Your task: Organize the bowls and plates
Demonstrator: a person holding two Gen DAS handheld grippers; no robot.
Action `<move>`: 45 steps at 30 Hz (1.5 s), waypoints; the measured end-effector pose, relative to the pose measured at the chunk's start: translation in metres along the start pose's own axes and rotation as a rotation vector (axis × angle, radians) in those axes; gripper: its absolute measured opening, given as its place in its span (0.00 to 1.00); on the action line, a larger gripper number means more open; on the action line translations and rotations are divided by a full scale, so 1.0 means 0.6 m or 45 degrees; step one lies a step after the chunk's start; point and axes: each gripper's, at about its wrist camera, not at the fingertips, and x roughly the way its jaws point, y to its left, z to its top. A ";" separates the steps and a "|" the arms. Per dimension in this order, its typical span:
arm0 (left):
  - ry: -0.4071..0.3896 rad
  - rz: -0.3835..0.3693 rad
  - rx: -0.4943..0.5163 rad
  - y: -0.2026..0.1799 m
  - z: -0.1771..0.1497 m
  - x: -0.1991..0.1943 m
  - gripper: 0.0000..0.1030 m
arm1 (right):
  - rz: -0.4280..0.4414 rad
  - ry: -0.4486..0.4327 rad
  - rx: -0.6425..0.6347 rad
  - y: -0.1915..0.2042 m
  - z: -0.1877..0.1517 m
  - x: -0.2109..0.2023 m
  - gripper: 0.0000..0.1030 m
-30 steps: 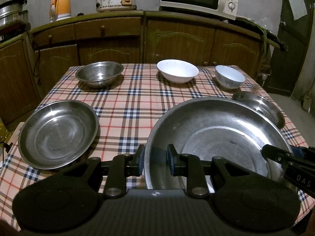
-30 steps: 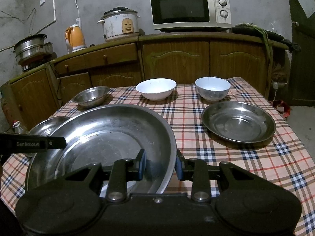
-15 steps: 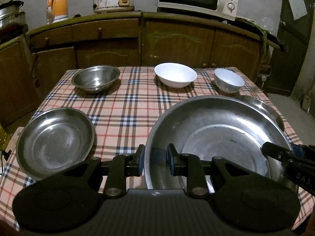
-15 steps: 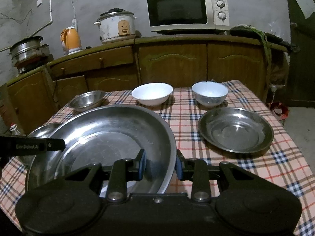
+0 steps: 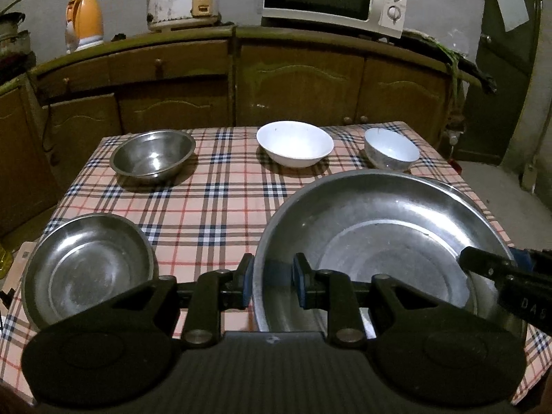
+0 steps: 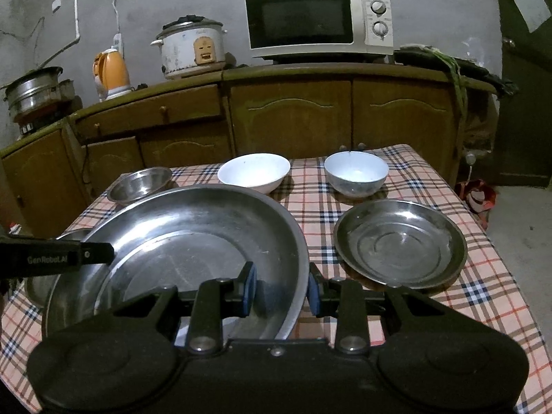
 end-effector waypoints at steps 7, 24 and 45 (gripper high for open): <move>0.028 0.009 -0.007 0.012 0.000 0.020 0.24 | 0.001 0.024 -0.005 0.008 -0.001 0.026 0.38; 0.083 0.007 -0.015 0.021 0.003 0.078 0.24 | 0.003 0.080 0.009 -0.001 -0.002 0.096 0.38; 0.139 0.011 -0.026 0.054 0.025 0.172 0.24 | -0.011 0.129 0.011 0.008 0.019 0.218 0.38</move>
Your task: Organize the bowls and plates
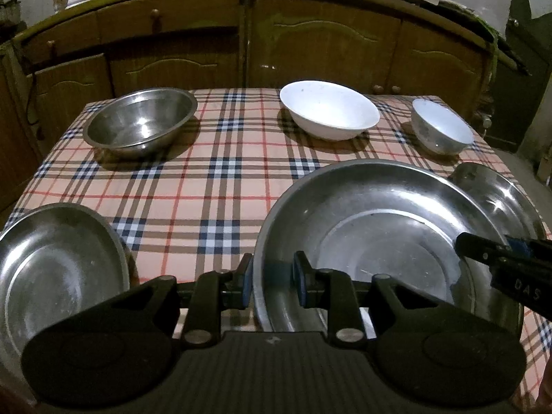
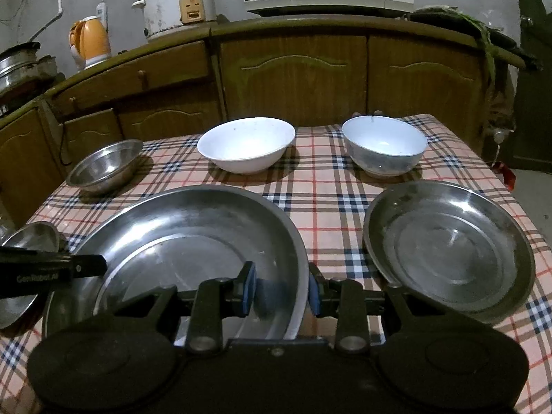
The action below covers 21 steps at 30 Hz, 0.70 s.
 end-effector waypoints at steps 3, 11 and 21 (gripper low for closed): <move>0.002 0.001 -0.001 0.002 0.004 0.011 0.24 | -0.003 0.006 0.000 0.000 0.004 0.014 0.38; -0.002 0.010 0.005 0.010 0.014 0.033 0.25 | -0.004 0.015 -0.001 0.003 0.012 0.043 0.38; -0.015 0.025 0.024 0.013 0.016 0.050 0.25 | -0.014 0.040 -0.026 0.008 0.012 0.068 0.38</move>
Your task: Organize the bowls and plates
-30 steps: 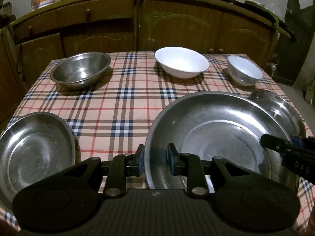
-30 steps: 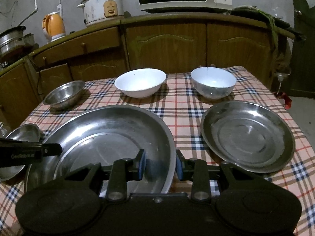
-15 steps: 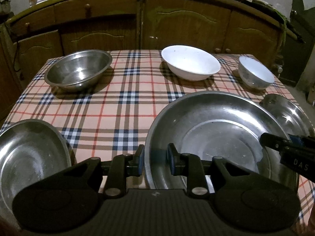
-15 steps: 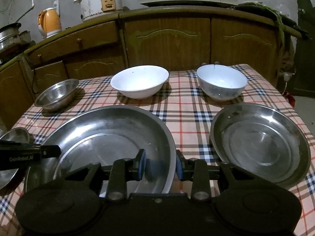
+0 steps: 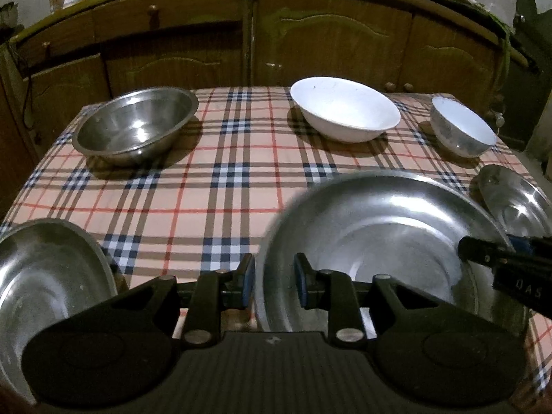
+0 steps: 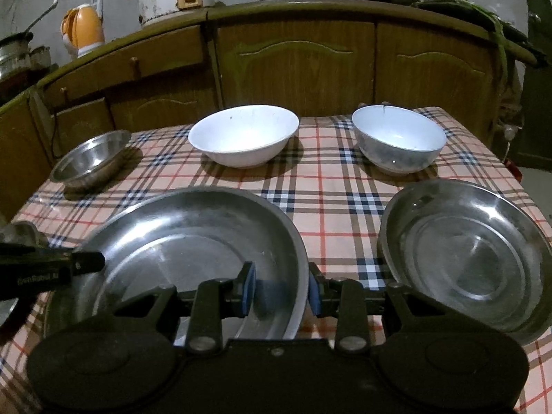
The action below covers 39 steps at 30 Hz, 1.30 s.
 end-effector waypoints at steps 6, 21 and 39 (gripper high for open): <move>-0.013 -0.016 0.016 -0.007 0.003 -0.002 0.25 | -0.038 0.009 -0.032 0.005 -0.001 0.009 0.39; -0.007 0.014 -0.062 0.012 -0.010 -0.059 0.72 | -0.040 -0.096 -0.001 0.018 0.008 -0.065 0.79; -0.075 0.085 -0.134 0.067 -0.020 -0.146 1.00 | 0.028 -0.114 -0.060 0.118 0.002 -0.114 0.79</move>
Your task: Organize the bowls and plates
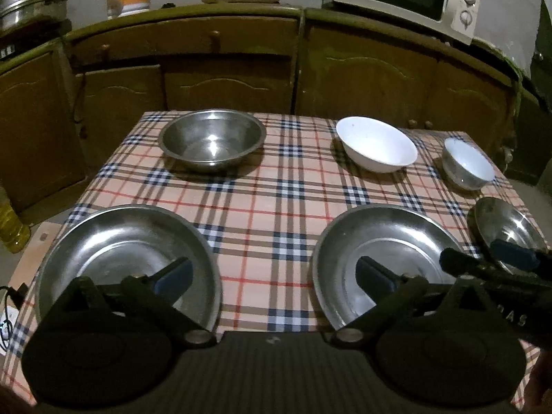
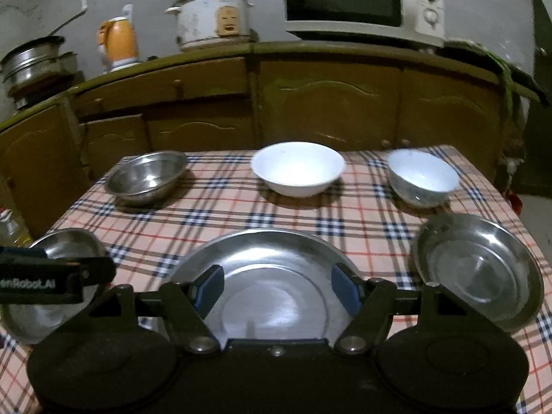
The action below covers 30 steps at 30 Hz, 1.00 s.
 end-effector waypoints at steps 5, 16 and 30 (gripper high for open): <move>-0.023 0.025 -0.012 0.018 0.000 -0.017 1.00 | 0.032 -0.022 -0.019 0.026 0.005 -0.010 0.79; -0.049 0.053 -0.039 0.053 -0.004 -0.046 1.00 | 0.103 -0.025 -0.073 0.079 0.006 -0.022 0.79; -0.063 0.085 -0.070 0.095 -0.009 -0.060 1.00 | 0.178 -0.006 -0.134 0.138 0.003 -0.022 0.79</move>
